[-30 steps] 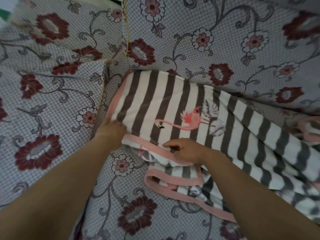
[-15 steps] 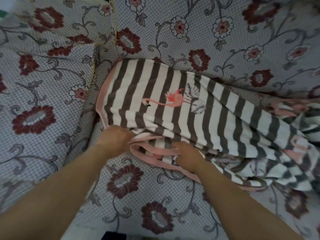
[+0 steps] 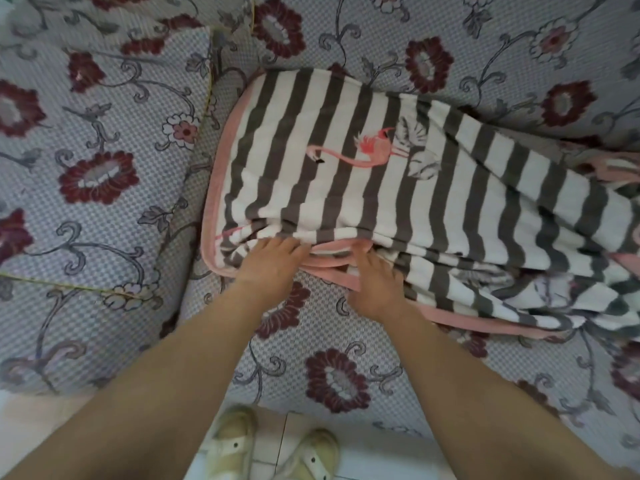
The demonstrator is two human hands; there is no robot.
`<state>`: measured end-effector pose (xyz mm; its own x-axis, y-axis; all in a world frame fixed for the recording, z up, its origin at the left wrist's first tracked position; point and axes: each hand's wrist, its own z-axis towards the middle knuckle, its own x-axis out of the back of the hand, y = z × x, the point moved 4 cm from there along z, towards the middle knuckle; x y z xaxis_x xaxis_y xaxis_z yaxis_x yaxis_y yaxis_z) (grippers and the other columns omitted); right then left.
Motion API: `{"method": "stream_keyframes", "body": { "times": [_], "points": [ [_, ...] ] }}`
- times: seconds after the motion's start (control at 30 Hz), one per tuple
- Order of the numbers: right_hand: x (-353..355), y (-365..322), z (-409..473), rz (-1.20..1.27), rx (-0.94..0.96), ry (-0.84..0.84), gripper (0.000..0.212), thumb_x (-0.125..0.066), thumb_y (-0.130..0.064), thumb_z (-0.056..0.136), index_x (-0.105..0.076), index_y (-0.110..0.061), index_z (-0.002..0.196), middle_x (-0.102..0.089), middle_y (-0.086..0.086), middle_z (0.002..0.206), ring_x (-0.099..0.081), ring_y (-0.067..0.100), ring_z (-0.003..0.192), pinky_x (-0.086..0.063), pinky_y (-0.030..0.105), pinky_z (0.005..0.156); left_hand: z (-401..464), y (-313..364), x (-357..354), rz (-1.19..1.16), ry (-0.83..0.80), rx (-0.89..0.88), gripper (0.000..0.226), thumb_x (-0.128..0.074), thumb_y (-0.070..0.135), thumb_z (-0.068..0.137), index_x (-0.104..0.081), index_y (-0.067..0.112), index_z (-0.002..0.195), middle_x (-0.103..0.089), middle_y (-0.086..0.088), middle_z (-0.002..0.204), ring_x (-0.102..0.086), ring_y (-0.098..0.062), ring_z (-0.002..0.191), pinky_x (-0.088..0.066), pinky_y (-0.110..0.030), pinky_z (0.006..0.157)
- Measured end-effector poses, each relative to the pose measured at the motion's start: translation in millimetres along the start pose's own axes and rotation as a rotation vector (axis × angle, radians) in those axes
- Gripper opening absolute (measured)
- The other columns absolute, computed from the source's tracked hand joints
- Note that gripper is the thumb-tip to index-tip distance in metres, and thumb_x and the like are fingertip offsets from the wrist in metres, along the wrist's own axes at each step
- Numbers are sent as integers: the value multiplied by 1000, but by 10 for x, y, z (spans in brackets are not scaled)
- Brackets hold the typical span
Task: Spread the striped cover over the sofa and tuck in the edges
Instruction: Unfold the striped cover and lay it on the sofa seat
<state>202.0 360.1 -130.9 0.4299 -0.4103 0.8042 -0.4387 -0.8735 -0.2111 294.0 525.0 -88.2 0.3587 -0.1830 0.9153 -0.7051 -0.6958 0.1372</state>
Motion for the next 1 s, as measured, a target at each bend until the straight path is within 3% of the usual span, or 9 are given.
{"method": "stream_keyframes", "body": {
  "times": [0.13,0.23,0.37,0.47,0.57,0.63,0.77,0.87,1.0],
  "points": [
    [-81,-20,191,-172,10,240,68,-64,-17,80,-30,-21,140,-40,5,141,-40,31,126,-35,47,102,265,138,-195,67,23,58,57,-59,7,81,-38,18,133,-51,-2,131,-42,-27,123,-33,-39,104],
    [-40,-9,212,-80,124,315,46,-54,-3,78,-46,-16,122,-57,8,119,-54,32,107,-42,42,88,325,29,-170,42,49,29,37,-53,4,80,-56,19,113,-59,-4,112,-51,-28,108,-40,-37,87],
    [-45,-91,-201,185,179,85,49,-54,-9,78,-35,-29,118,-62,5,84,-60,29,72,-48,39,60,23,-323,-43,-26,-170,-8,24,-46,18,87,-65,24,100,-58,-6,106,-59,-29,97,-48,-36,74],
    [-114,9,-599,183,92,-154,40,-54,-10,74,-36,-29,105,-58,4,77,-56,23,64,-41,33,48,-438,-710,-107,221,-518,40,31,-46,24,88,-63,26,114,-62,-3,119,-61,-24,105,-49,-33,82],
    [-218,272,-961,-33,97,-485,18,-50,-10,78,-55,-20,92,-60,4,94,-56,24,86,-44,32,67,-972,-1134,-300,437,-770,136,39,-44,33,93,-49,19,130,-57,-2,129,-58,-19,106,-48,-31,87],
    [-245,406,-1158,-152,67,-585,14,-49,-9,81,-55,-21,86,-56,3,100,-54,23,93,-39,29,73,-1219,-1198,-395,456,-859,128,40,-44,33,94,-47,22,132,-56,0,130,-57,-20,114,-47,-33,94],
    [-213,243,-1193,-172,82,-378,28,-51,-8,79,-58,-29,96,-58,-2,103,-55,23,100,-36,30,74,-1228,-877,-435,293,-629,11,31,-47,20,90,-54,21,120,-56,-2,125,-56,-22,112,-50,-34,89],
    [-363,-43,-1150,-108,186,-295,44,-58,-10,77,-55,-24,119,-57,3,115,-52,26,108,-43,36,88,-1134,-690,-456,139,-430,25,45,-48,11,86,-45,25,129,-50,-1,121,-52,-23,112,-47,-34,78],
    [-695,-393,-1089,-144,271,-233,70,-68,-26,74,-38,-25,137,-42,5,131,-40,27,120,-33,41,99,-1161,-584,-684,99,-421,123,50,-63,21,83,-37,19,125,-41,-5,123,-44,-27,117,-46,-42,86]
  ]
}}
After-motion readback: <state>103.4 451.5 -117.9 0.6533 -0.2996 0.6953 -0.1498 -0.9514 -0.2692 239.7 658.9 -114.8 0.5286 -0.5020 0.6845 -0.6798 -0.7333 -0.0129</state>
